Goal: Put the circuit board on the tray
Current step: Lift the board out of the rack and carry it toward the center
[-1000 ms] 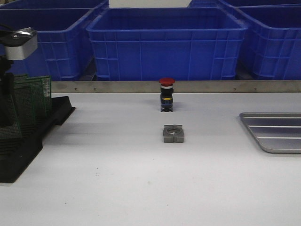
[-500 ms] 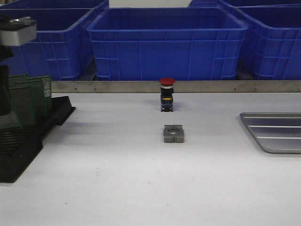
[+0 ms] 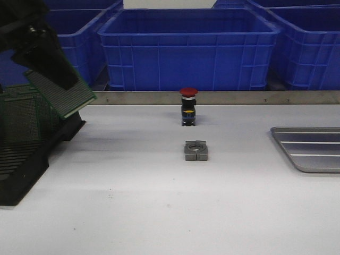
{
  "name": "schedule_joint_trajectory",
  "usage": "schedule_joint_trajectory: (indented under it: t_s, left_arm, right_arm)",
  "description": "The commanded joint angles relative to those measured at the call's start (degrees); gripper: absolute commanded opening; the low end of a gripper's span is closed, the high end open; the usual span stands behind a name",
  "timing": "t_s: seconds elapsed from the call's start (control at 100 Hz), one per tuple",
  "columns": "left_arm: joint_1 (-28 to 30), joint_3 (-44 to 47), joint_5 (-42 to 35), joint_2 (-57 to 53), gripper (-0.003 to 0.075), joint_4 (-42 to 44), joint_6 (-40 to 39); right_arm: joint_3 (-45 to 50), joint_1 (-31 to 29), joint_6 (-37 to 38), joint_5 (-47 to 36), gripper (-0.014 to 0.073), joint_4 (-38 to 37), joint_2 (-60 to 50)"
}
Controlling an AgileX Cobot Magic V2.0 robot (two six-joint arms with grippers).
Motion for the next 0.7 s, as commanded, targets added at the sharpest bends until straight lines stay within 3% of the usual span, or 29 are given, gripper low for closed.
schedule_joint_trajectory:
  t_s: [0.0, 0.42, 0.69]
  left_arm:
    - [-2.7, -1.6, 3.4, -2.5, -0.0020, -6.3, -0.6]
    - [-15.6, -1.6, 3.1, -2.5, -0.0020, -17.5, -0.6]
    - [-17.7, -1.6, 3.1, -2.5, -0.0020, -17.7, -0.6]
  right_arm:
    - [-0.7, 0.1, -0.1, -4.0, -0.0112, -0.6, -1.6]
    - [-0.7, 0.1, -0.1, -4.0, -0.0112, -0.6, -1.6]
    - [-0.7, 0.1, -0.1, -4.0, -0.0112, -0.6, -1.6]
